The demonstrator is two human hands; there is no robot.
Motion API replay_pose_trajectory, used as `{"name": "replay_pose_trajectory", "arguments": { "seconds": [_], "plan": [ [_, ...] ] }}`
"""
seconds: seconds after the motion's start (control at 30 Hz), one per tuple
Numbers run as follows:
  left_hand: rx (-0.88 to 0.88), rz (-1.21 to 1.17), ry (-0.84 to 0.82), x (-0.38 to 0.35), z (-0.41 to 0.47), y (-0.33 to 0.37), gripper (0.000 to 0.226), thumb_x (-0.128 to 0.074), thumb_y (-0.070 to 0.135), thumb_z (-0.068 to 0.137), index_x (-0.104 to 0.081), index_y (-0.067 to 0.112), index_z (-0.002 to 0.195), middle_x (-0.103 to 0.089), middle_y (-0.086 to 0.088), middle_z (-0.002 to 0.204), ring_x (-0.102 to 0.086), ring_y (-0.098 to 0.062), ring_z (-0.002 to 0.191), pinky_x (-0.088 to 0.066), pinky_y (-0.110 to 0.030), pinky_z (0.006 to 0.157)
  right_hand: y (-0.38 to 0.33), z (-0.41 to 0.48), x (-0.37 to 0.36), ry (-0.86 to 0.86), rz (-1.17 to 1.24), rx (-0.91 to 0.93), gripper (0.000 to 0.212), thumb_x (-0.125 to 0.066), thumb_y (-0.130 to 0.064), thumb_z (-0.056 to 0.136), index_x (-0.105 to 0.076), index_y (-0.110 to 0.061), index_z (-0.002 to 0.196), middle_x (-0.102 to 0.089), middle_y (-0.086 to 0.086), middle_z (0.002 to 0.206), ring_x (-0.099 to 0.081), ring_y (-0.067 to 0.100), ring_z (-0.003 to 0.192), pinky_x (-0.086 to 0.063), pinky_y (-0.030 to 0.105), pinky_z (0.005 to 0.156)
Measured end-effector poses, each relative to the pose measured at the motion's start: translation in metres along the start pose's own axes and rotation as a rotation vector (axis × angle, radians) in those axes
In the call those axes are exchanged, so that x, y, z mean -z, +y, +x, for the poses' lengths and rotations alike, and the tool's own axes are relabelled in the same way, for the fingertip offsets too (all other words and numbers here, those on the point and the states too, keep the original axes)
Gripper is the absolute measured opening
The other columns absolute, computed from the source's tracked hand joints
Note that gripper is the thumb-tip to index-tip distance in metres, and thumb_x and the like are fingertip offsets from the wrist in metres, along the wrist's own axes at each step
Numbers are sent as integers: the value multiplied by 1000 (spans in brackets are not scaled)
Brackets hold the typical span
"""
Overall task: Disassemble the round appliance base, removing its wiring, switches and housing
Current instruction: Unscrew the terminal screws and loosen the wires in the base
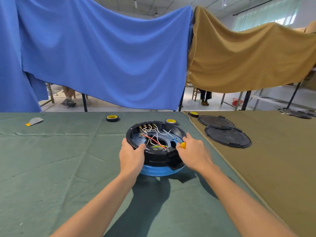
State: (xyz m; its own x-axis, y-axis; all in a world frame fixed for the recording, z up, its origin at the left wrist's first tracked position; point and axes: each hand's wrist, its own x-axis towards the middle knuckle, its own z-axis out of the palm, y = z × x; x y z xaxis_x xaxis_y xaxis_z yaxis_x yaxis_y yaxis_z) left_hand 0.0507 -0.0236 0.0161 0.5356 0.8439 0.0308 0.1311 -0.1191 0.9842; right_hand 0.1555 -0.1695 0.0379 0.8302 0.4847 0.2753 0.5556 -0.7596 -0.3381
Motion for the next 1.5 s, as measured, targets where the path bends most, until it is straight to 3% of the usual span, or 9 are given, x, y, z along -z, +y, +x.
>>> {"name": "replay_pose_trajectory", "arguments": {
  "seconds": [0.13,0.37,0.57,0.67,0.83,1.03,1.23,1.37,1.5],
  "plan": [
    [72,217,-2,-2,-13,9,89,-59,50,90,-13,8,152,-11,-16,159,-12,-33,145,-20,-50,115,-5,-16,3,59,-82,-3,35,-41,-49,95,-55,-16,93,-63,7,114,-62,31,96,-49,36,74],
    [-5,59,-41,-2,-19,-3,81,-65,23,85,-20,3,149,-31,-16,151,-29,-33,140,-29,-48,113,-7,-38,13,184,-240,8,34,-46,-38,92,-45,-19,64,-49,2,66,-47,27,62,-32,30,53],
    [-2,-46,-234,9,8,-4,46,-58,10,85,-39,18,126,-51,-8,131,-49,-28,122,-40,-45,104,6,-23,29,218,-10,-13,34,-54,-33,93,-59,-15,65,-56,-2,63,-51,22,62,-35,24,47],
    [-2,-127,-292,13,17,-6,41,-55,4,86,-43,26,119,-58,-2,120,-55,-20,108,-44,-34,88,14,-7,31,166,116,-50,26,-56,-37,94,-71,-15,96,-70,6,93,-59,29,86,-49,36,68],
    [16,-190,-361,18,26,-5,44,-57,4,79,-52,25,117,-64,0,109,-61,-15,95,-47,-28,74,23,18,23,35,227,-153,41,-56,-41,94,-60,-20,129,-60,6,130,-48,31,122,-42,39,94],
    [73,-120,-385,25,38,3,34,-52,1,85,-55,20,112,-66,-5,113,-63,-25,99,-50,-39,88,23,20,2,-18,456,-214,19,-52,-10,91,-59,-18,75,-58,5,71,-51,29,78,-35,33,60],
    [-489,631,-111,3,6,22,49,-52,31,94,-44,9,138,-38,-10,149,-28,-25,140,-26,-37,111,15,13,-10,61,520,-307,29,-46,-6,93,-47,-20,68,-49,2,66,-45,23,69,-28,30,51],
    [-810,829,-267,-22,-29,31,34,-42,40,97,-61,15,112,-61,1,118,-52,-21,113,-38,-36,95,7,3,-12,44,492,-312,9,-49,-20,96,-57,-17,98,-62,8,91,-54,26,85,-40,31,62],
    [-969,1055,-302,-29,-38,26,43,-22,47,102,-56,21,99,-65,2,102,-60,-25,98,-39,-38,79,13,-4,1,-55,538,-254,26,-59,-38,91,-58,-23,112,-64,0,99,-60,23,92,-54,41,79]
  ]
}}
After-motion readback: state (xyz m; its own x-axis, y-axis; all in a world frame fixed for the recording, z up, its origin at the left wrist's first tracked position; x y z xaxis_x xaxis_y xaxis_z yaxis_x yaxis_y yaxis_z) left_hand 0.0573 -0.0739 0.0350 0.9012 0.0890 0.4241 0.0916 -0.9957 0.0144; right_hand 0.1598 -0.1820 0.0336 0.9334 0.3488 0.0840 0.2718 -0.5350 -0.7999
